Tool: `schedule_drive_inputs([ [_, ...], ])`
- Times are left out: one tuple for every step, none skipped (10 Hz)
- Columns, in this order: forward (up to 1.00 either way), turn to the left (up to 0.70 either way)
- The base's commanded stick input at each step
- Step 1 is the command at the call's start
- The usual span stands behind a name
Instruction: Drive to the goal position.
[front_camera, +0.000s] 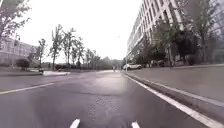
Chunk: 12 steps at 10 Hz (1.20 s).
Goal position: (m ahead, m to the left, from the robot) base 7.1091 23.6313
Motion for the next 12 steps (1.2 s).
schedule_drive_inputs([
  [0.70,0.00],
  [0.70,0.00],
  [0.70,0.00],
  [0.70,0.00],
  [0.70,0.00],
  [0.70,0.01],
  [0.70,0.06],
  [0.70,0.11],
  [0.70,0.14],
  [0.70,0.14],
  [0.70,0.14],
  [0.70,0.14],
])
